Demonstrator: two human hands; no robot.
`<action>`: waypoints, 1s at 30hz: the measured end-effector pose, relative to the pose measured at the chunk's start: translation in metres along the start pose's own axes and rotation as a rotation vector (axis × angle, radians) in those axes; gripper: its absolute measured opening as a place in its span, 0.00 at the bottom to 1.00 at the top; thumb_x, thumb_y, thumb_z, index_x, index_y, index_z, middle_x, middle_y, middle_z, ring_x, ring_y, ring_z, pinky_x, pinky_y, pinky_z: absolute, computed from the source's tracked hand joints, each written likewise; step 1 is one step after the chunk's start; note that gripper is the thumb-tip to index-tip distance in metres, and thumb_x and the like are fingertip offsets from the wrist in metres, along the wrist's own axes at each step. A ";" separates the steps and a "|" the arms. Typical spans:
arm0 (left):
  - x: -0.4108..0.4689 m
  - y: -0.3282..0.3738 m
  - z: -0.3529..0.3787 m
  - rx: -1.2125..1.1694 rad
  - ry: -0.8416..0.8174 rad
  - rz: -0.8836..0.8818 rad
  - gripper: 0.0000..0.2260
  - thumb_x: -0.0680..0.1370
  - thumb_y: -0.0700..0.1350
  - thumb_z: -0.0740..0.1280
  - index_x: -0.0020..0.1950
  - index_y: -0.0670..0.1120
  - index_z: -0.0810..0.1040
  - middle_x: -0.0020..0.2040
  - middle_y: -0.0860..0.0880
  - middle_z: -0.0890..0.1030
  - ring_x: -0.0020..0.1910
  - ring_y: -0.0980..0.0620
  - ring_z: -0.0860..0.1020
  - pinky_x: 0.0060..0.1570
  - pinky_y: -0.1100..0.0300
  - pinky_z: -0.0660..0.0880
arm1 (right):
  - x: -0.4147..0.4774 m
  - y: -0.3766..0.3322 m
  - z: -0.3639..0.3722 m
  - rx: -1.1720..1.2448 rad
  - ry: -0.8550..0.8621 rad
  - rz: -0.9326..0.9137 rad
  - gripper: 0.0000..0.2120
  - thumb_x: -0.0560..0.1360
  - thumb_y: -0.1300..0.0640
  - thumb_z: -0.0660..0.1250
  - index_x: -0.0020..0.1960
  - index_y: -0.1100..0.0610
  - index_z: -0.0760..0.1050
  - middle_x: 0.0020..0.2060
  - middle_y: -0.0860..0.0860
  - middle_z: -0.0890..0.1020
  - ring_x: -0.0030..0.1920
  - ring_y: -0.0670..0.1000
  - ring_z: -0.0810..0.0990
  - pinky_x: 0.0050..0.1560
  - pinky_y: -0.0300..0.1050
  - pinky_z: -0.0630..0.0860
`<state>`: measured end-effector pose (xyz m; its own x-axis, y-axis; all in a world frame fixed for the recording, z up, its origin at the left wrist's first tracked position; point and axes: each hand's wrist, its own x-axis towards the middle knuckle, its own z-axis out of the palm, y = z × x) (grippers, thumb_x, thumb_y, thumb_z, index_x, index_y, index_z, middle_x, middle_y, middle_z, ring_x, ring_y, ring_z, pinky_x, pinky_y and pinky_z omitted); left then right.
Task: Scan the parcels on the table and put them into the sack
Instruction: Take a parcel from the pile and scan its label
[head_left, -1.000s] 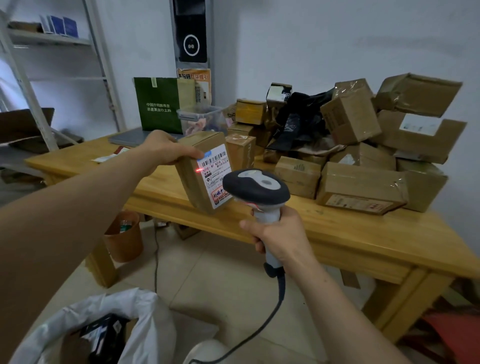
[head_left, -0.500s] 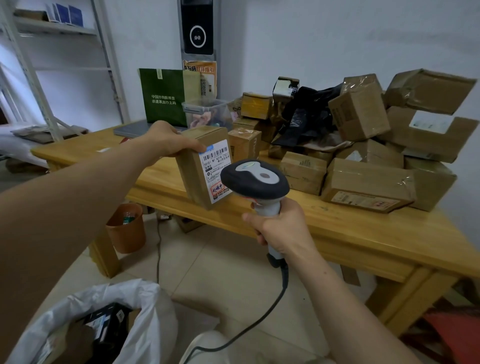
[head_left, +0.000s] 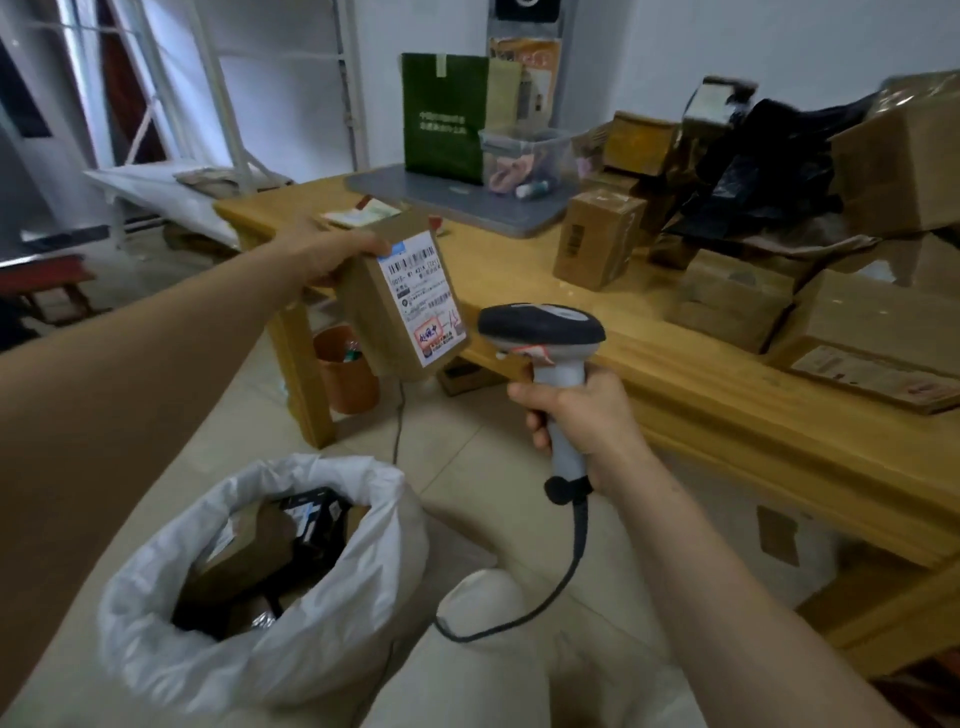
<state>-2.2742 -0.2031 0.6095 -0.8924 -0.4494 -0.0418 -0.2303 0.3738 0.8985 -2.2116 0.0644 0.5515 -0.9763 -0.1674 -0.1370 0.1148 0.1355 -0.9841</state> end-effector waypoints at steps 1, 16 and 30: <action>-0.001 -0.020 -0.009 0.013 0.033 -0.038 0.34 0.64 0.56 0.77 0.65 0.44 0.73 0.57 0.47 0.78 0.54 0.46 0.77 0.54 0.53 0.77 | 0.000 0.005 0.011 0.000 -0.035 0.019 0.07 0.73 0.63 0.71 0.40 0.58 0.73 0.26 0.53 0.75 0.24 0.48 0.71 0.25 0.41 0.70; -0.032 -0.333 0.010 0.595 0.013 -0.412 0.41 0.64 0.57 0.78 0.71 0.45 0.64 0.60 0.37 0.72 0.59 0.38 0.72 0.55 0.47 0.74 | 0.041 0.100 0.114 -0.121 -0.225 0.309 0.04 0.71 0.64 0.71 0.41 0.62 0.76 0.27 0.55 0.76 0.24 0.51 0.73 0.28 0.41 0.72; -0.011 -0.348 0.065 0.668 -0.380 -0.367 0.25 0.76 0.42 0.69 0.72 0.43 0.67 0.74 0.39 0.60 0.76 0.38 0.50 0.74 0.47 0.53 | 0.079 0.125 0.127 -0.067 -0.173 0.409 0.03 0.71 0.64 0.71 0.43 0.63 0.78 0.25 0.54 0.76 0.23 0.50 0.73 0.26 0.40 0.71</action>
<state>-2.2093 -0.2749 0.2689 -0.7584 -0.3776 -0.5312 -0.6047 0.7116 0.3576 -2.2509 -0.0561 0.4028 -0.8075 -0.2469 -0.5357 0.4672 0.2867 -0.8364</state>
